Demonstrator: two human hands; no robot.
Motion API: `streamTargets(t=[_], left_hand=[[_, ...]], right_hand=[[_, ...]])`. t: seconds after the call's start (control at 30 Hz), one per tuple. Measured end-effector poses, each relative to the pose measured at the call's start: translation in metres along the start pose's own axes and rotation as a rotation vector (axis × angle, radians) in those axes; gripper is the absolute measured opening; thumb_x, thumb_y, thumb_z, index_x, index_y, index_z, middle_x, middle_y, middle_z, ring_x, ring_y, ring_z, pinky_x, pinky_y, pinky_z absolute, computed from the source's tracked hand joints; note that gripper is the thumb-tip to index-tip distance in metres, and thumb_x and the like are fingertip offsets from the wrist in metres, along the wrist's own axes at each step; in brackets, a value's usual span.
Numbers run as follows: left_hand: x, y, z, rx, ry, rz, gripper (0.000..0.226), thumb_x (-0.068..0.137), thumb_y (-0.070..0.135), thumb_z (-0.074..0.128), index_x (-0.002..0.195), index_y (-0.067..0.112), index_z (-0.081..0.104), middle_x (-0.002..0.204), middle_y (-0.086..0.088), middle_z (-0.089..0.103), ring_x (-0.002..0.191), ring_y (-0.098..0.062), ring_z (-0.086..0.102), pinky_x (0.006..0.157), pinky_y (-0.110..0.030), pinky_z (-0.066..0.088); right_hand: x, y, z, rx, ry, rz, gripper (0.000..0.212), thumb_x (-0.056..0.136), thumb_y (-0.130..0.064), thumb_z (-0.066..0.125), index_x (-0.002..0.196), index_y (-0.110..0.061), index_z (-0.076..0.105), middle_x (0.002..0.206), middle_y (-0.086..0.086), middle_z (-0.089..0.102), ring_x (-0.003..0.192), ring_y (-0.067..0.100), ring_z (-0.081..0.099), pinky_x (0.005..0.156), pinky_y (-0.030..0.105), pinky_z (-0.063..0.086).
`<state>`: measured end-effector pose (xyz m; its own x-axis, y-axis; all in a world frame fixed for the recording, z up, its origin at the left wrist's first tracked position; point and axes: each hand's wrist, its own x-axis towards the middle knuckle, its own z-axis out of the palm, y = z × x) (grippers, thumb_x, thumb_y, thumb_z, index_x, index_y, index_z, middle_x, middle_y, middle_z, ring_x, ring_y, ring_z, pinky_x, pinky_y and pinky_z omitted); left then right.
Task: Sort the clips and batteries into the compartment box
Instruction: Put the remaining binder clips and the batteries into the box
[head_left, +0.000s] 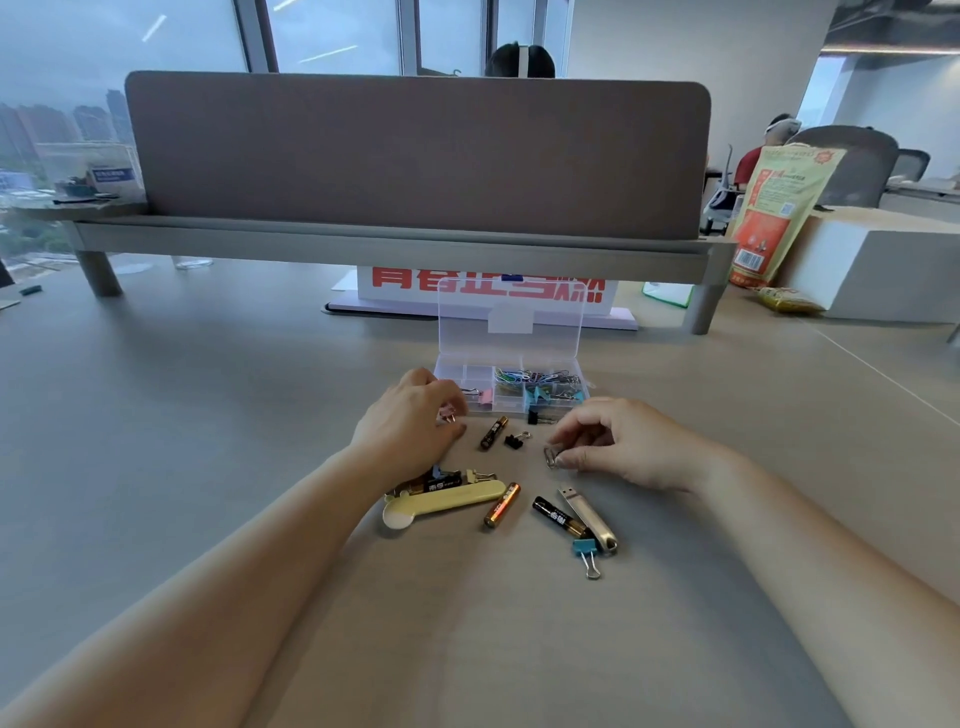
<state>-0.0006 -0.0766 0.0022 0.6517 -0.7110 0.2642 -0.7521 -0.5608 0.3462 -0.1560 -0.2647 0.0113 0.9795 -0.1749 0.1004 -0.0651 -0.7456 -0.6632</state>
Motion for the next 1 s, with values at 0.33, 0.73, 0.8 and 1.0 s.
streamTargets(t=[0.33, 0.73, 0.8, 1.0], left_hand=[[0.004, 0.003, -0.002, 0.030, -0.038, -0.001, 0.021, 0.091, 0.029, 0.057, 0.110, 0.023, 0.064, 0.119, 0.002, 0.054, 0.103, -0.014, 0.053, 0.090, -0.028, 0.044], [0.003, 0.012, -0.004, -0.093, -0.047, 0.037, 0.030, 0.089, 0.010, 0.051, 0.118, 0.016, 0.059, 0.115, -0.002, 0.059, 0.103, -0.016, 0.054, 0.086, -0.023, 0.043], [0.003, 0.017, -0.006, -0.167, 0.002, 0.061, 0.030, 0.090, 0.010, 0.053, 0.118, 0.015, 0.060, 0.113, -0.001, 0.062, 0.102, -0.014, 0.056, 0.087, -0.022, 0.044], [0.001, 0.034, -0.010, -0.448, -0.050, 0.024, 0.027, 0.092, 0.007, 0.051, 0.115, 0.017, 0.060, 0.103, 0.007, 0.061, 0.093, -0.009, 0.059, 0.081, -0.018, 0.047]], right_hand=[[0.006, -0.007, 0.003, -0.165, 0.089, -0.004, 0.018, 0.085, -0.011, 0.064, 0.099, -0.020, 0.066, 0.089, -0.012, 0.059, 0.082, 0.004, 0.057, 0.069, 0.006, 0.043], [0.018, -0.009, 0.023, -0.128, 0.200, 0.121, 0.034, 0.095, -0.010, 0.036, 0.121, -0.013, 0.058, 0.117, 0.004, 0.043, 0.115, 0.016, 0.043, 0.088, 0.017, 0.025], [0.018, -0.009, 0.024, -0.162, 0.165, 0.115, 0.039, 0.096, -0.011, 0.035, 0.130, -0.016, 0.054, 0.113, 0.004, 0.042, 0.110, 0.015, 0.042, 0.086, 0.016, 0.026], [0.016, -0.009, 0.024, -0.158, 0.169, 0.111, 0.030, 0.095, -0.013, 0.039, 0.113, -0.018, 0.063, 0.105, 0.002, 0.041, 0.102, 0.015, 0.044, 0.089, 0.025, 0.035]])
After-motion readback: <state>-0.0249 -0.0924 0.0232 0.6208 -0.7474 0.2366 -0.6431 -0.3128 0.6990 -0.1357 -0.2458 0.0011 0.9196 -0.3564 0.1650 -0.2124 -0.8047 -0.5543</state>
